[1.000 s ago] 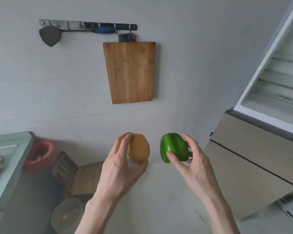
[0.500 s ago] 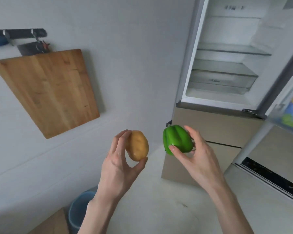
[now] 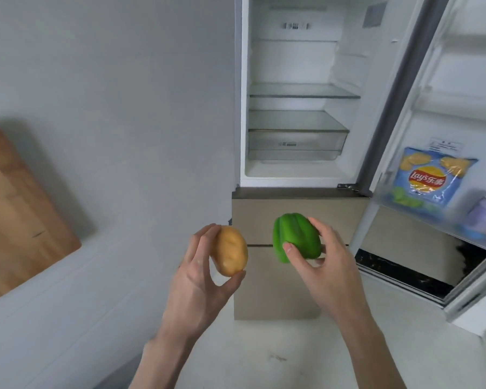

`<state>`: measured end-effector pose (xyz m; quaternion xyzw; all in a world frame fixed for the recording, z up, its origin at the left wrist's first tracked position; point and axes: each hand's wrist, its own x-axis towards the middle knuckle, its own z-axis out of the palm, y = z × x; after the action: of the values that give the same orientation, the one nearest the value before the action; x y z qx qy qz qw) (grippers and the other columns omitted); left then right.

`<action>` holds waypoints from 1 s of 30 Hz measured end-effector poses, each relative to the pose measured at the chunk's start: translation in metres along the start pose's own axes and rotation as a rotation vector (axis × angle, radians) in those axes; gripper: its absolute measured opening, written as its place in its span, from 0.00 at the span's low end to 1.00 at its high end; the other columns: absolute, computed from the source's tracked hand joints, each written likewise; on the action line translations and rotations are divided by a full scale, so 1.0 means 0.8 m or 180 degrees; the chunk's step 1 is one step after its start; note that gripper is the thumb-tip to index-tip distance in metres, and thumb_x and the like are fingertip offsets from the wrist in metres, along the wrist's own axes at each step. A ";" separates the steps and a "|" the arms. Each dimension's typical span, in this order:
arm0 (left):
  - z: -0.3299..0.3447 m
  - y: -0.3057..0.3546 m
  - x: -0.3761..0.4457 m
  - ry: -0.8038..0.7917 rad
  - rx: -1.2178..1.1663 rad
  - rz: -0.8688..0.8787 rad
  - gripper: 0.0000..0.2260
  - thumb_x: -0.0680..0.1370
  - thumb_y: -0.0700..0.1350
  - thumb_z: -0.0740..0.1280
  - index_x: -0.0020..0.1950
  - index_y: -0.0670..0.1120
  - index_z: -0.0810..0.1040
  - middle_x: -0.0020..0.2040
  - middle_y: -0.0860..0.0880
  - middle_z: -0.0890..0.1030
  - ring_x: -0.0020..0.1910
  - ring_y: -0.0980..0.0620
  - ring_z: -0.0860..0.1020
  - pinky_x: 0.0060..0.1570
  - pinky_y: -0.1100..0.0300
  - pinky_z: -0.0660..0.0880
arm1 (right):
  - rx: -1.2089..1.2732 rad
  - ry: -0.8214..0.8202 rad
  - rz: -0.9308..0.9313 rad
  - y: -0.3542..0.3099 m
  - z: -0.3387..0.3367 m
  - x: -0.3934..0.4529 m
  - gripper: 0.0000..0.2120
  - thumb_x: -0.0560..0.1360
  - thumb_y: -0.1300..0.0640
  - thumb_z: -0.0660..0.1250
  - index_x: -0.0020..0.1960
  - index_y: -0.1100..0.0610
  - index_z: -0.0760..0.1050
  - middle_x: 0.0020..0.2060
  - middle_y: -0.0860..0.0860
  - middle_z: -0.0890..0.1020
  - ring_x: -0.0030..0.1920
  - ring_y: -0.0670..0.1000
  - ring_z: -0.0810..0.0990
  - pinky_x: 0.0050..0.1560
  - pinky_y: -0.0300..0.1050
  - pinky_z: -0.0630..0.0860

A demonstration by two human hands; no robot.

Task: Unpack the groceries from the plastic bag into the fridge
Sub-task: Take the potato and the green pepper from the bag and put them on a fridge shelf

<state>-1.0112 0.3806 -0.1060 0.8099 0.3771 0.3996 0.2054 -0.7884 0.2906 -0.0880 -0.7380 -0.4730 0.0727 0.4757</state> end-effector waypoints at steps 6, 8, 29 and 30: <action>0.067 0.001 0.091 -0.0184 0.0046 0.0084 0.37 0.71 0.54 0.80 0.75 0.57 0.65 0.71 0.64 0.68 0.61 0.62 0.74 0.53 0.78 0.68 | 0.0236 0.0076 0.0136 0.052 -0.013 0.083 0.34 0.71 0.35 0.73 0.74 0.40 0.67 0.63 0.37 0.75 0.60 0.44 0.78 0.57 0.53 0.81; 0.092 0.006 0.122 -0.0204 0.0001 0.0099 0.37 0.71 0.53 0.80 0.75 0.56 0.65 0.71 0.64 0.68 0.61 0.62 0.74 0.53 0.79 0.67 | 0.0289 0.0077 0.0181 0.069 -0.020 0.114 0.38 0.69 0.32 0.72 0.75 0.39 0.64 0.64 0.38 0.76 0.60 0.45 0.79 0.59 0.54 0.81; 0.226 0.025 0.341 0.0080 0.0055 0.0306 0.38 0.71 0.50 0.81 0.75 0.57 0.65 0.72 0.65 0.67 0.65 0.66 0.72 0.58 0.77 0.70 | 0.0576 0.0281 -0.0079 0.156 -0.031 0.347 0.27 0.73 0.42 0.75 0.68 0.42 0.70 0.58 0.38 0.78 0.57 0.43 0.79 0.56 0.46 0.80; 0.229 0.022 0.353 0.0105 0.0031 0.0302 0.38 0.70 0.49 0.81 0.75 0.56 0.66 0.72 0.65 0.68 0.66 0.66 0.71 0.58 0.78 0.69 | 0.0593 0.0290 -0.0090 0.158 -0.027 0.356 0.27 0.73 0.42 0.75 0.69 0.42 0.70 0.58 0.38 0.78 0.57 0.44 0.79 0.56 0.46 0.80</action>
<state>-0.7446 0.5821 -0.0649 0.8211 0.3436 0.4204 0.1760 -0.5424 0.4829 -0.0759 -0.6864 -0.4525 0.0761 0.5642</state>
